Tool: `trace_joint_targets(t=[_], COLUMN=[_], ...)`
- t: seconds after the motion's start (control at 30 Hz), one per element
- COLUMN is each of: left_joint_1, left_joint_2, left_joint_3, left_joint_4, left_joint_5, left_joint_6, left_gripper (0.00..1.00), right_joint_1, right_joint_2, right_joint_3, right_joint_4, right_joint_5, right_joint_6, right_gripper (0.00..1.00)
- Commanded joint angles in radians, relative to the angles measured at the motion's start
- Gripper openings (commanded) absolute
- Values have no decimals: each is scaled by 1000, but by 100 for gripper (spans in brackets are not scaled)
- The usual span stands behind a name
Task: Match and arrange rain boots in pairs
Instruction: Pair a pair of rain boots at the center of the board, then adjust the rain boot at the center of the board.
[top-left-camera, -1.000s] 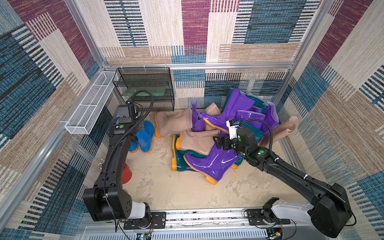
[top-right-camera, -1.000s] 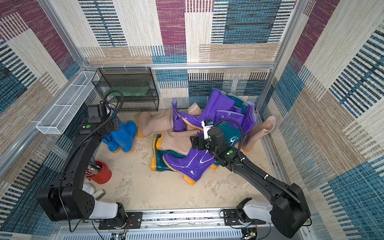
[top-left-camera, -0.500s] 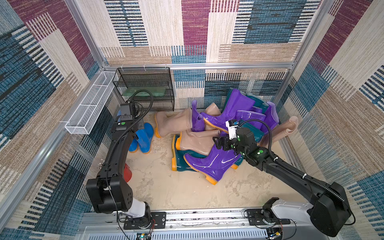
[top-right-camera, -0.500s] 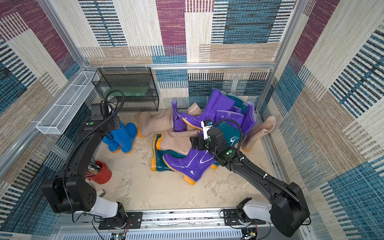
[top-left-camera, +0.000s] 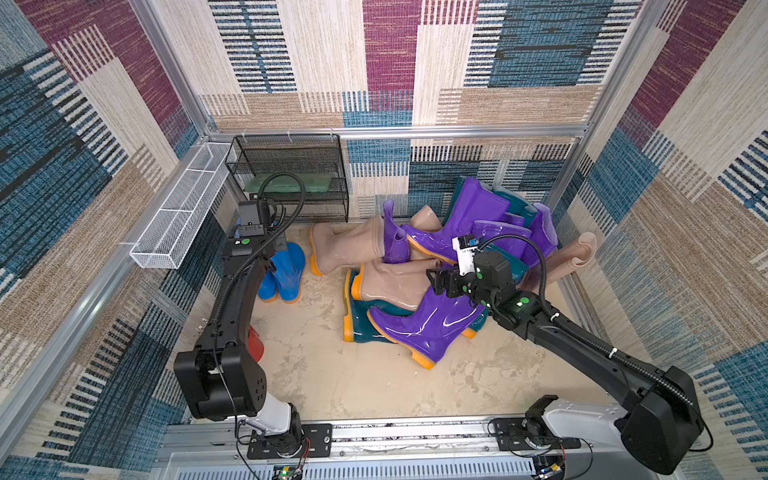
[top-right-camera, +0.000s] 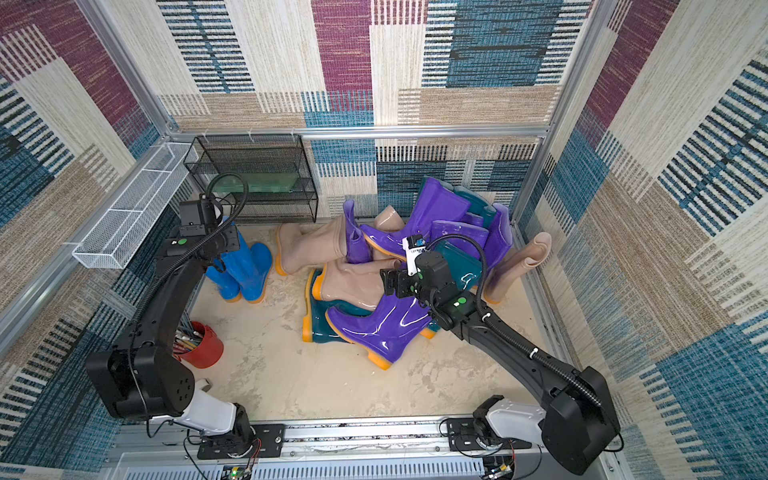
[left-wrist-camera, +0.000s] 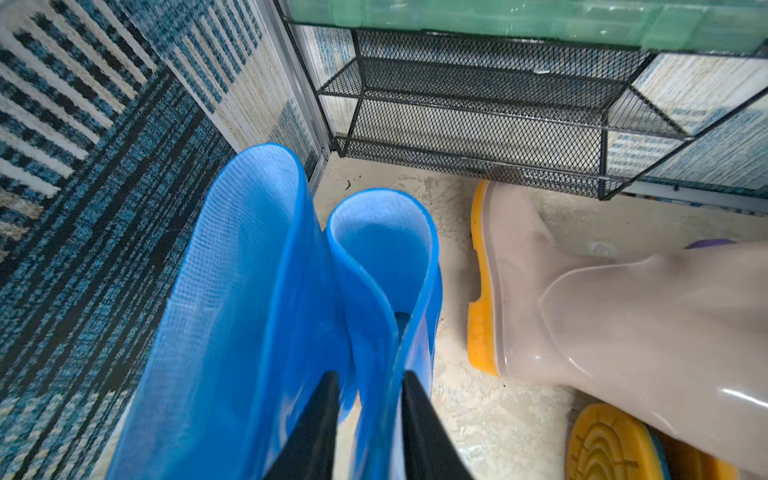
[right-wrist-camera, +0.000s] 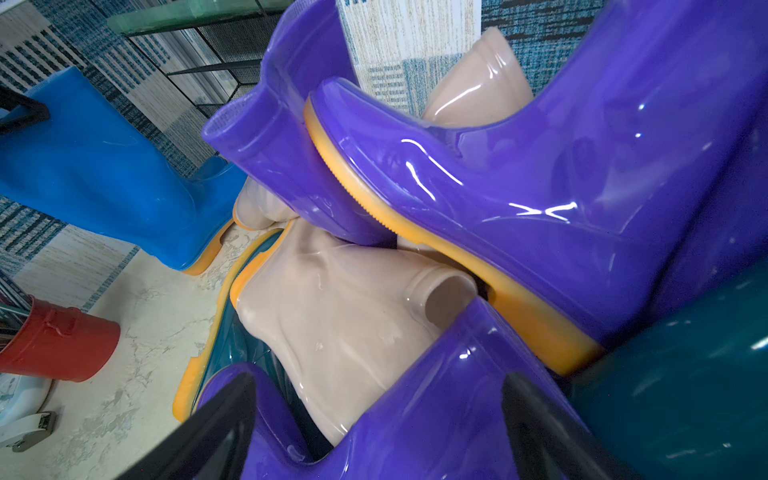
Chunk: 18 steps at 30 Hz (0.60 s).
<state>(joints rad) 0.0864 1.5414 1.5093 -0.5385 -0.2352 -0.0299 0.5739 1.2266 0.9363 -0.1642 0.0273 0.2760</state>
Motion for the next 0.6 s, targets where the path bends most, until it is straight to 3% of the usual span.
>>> trace_joint_targets(t=[0.0, 0.1, 0.33, 0.57], left_joint_1=[0, -7, -98, -352], left_joint_2=[-7, -28, -145, -266], left_joint_3=[13, 44, 56, -8], left_joint_4=[17, -15, -56, -63], left_joint_5=[31, 102, 194, 154], left_joint_6=[-7, -37, -74, -79], left_gripper=[45, 52, 55, 55], right_joint_1=[3, 3, 1, -13], right_joint_2=[-20, -44, -117, -232], right_joint_3=[12, 19, 26, -38], right_joint_4=[-21, -52, -110, -124], right_joint_5=[9, 31, 70, 111], right_joint_6=[-2, -2, 9, 56], right_gripper=[95, 95, 95, 95])
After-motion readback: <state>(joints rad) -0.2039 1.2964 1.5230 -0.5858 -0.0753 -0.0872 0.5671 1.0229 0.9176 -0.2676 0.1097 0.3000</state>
